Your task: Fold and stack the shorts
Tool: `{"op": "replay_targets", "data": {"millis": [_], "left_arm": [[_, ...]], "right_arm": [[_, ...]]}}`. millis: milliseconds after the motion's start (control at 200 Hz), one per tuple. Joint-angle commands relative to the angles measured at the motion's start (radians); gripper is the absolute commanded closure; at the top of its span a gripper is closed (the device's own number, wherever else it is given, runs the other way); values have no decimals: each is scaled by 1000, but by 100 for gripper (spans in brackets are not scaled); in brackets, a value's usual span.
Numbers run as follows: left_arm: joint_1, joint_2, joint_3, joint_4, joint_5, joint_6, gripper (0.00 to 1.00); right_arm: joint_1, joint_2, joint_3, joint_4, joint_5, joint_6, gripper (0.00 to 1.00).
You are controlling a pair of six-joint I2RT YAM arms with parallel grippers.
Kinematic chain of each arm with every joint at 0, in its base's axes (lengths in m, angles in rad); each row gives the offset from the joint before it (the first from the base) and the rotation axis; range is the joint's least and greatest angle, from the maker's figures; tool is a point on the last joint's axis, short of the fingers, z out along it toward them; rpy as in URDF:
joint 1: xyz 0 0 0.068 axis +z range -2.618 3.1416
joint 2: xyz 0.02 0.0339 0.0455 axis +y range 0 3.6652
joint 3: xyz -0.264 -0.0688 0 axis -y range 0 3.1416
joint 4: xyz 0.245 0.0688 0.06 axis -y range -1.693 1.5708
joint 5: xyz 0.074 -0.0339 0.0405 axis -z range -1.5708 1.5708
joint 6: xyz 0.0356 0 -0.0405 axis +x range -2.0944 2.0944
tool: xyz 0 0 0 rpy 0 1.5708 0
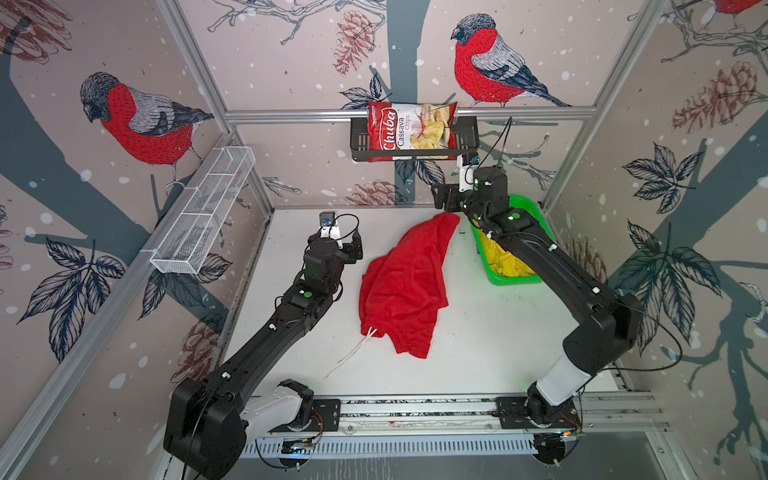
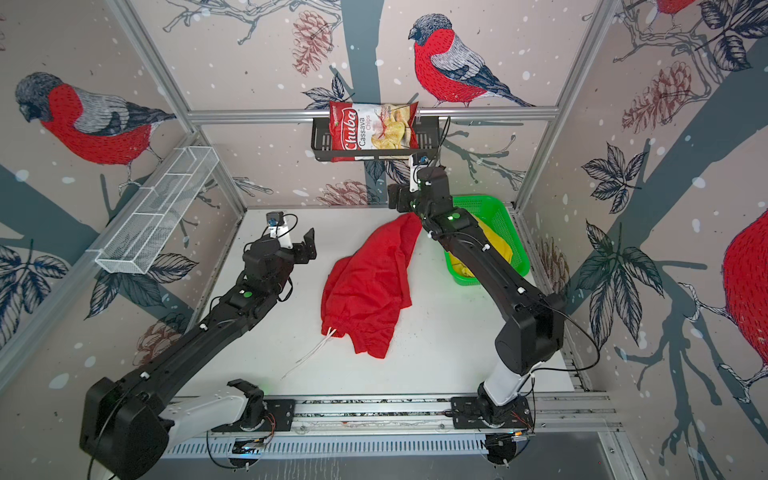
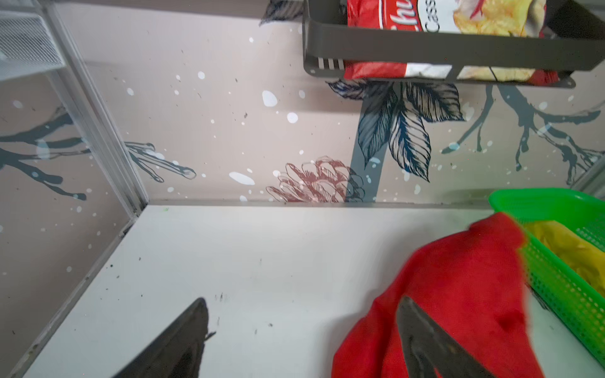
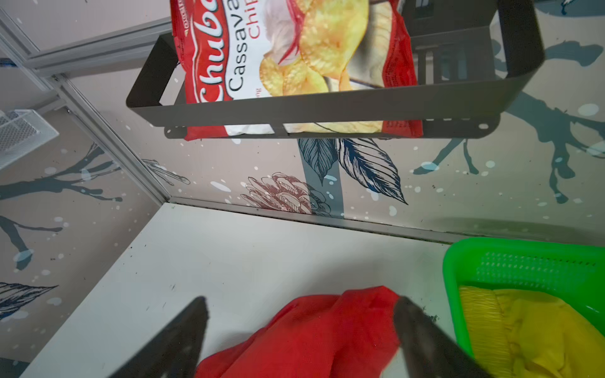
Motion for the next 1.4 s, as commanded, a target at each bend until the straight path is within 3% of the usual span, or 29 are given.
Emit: {"op": "replay_targets", "data": {"millis": [0, 125, 250, 370, 495, 715, 895, 1046, 1206, 1241, 1336, 1396], "left_arm": [[3, 2, -28, -59, 63, -28, 11], [7, -16, -87, -89, 124, -110, 11], [16, -50, -161, -107, 201, -214, 11], [25, -85, -242, -119, 247, -310, 11], [63, -120, -306, -131, 304, -384, 12], [157, -197, -396, -135, 350, -475, 12], [174, -247, -439, -126, 326, -496, 12], [193, -276, -468, -107, 338, -504, 11], [199, -275, -475, -93, 349, -506, 11], [200, -272, -476, -91, 349, -505, 11], [199, -271, -477, -90, 355, -505, 12], [200, -278, -476, -95, 352, -499, 12]], "right_arm": [[74, -75, -80, -41, 113, -55, 0], [190, -210, -309, -7, 102, -6, 0], [321, -277, -504, 24, 54, 135, 2], [465, -247, -607, 28, 77, 247, 3], [571, -146, -592, -29, 103, 303, 2], [687, 63, -492, -74, 85, 211, 1], [695, 157, -432, -47, 245, 157, 1], [690, 208, -422, -20, 409, 36, 1], [653, 272, -429, 55, 327, 0, 0], [642, 288, -431, 76, 306, 9, 4], [624, 318, -425, 119, 263, 31, 40], [620, 302, -416, 131, 243, 39, 52]]}}
